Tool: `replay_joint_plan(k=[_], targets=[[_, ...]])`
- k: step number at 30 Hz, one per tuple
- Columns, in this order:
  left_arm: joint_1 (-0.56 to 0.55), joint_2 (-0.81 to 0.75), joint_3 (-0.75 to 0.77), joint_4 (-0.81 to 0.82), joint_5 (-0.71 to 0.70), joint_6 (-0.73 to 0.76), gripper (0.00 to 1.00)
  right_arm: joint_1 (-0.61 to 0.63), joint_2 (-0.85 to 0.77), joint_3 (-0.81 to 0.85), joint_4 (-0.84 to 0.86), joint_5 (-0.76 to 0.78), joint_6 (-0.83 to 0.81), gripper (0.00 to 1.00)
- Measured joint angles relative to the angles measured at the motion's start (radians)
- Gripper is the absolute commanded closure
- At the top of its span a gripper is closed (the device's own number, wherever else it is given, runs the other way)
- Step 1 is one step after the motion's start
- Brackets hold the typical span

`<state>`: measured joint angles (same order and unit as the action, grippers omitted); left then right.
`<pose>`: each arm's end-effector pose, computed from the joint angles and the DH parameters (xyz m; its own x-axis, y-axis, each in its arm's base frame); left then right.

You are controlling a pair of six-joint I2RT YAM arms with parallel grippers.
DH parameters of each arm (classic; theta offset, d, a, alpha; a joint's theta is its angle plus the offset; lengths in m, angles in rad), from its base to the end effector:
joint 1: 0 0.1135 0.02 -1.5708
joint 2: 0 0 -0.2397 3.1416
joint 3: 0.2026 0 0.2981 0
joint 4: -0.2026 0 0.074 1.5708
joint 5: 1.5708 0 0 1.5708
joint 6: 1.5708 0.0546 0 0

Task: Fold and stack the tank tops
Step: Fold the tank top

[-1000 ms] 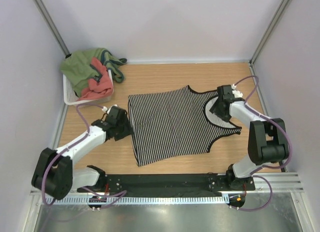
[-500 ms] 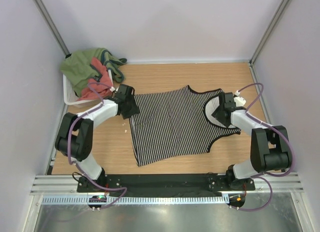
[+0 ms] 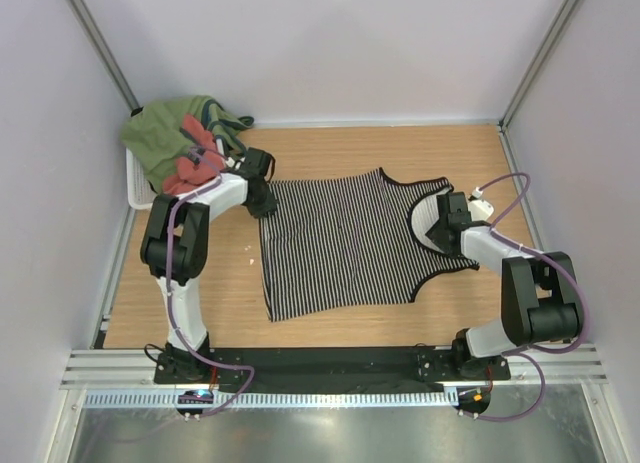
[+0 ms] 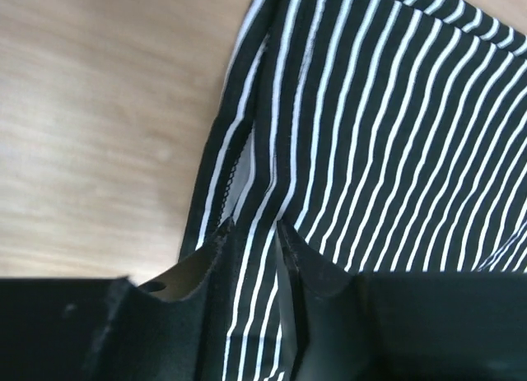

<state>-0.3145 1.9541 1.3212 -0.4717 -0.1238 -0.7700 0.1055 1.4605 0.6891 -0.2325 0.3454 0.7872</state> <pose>0.4188 -0.1291 0.0970 -0.7868 -0.4705 -0.3995 -0.4088 0.8822 -0.2337 0.3123 0.0145 0.0854 -0.5342 0.6137 -0.5814 0.6519 0.7369 0.1788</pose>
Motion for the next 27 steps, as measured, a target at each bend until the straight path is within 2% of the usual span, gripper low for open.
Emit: replay_joint_plan(k=[1,9,11,14,18,19,21,27], targets=[[0.003,0.021,0.029,-0.010,-0.003,0.003,0.80,0.000,0.000,-0.001,0.001,0.009,0.005,0.49],[0.021,0.216,0.333,-0.115,-0.007,0.026,0.83,0.000,0.000,-0.007,-0.001,0.066,0.033,0.49],[0.024,0.246,0.386,-0.127,-0.007,0.029,0.77,0.000,-0.001,-0.007,0.000,0.072,0.032,0.49],[0.026,0.232,0.367,-0.127,-0.007,0.032,0.68,0.000,-0.006,-0.011,0.000,0.078,0.028,0.50],[0.027,0.105,0.237,-0.138,-0.007,0.045,0.61,0.008,-0.043,-0.026,0.000,0.082,0.014,0.49],[0.027,0.048,0.198,-0.140,-0.006,0.046,0.55,0.015,-0.062,-0.029,0.000,0.085,0.006,0.49],[0.027,-0.061,0.142,-0.139,0.005,0.045,0.48,0.043,-0.103,-0.032,-0.002,0.090,-0.015,0.57],[0.017,-0.410,-0.045,-0.083,0.050,0.032,0.50,0.202,-0.209,0.013,-0.081,0.130,-0.077,0.59]])
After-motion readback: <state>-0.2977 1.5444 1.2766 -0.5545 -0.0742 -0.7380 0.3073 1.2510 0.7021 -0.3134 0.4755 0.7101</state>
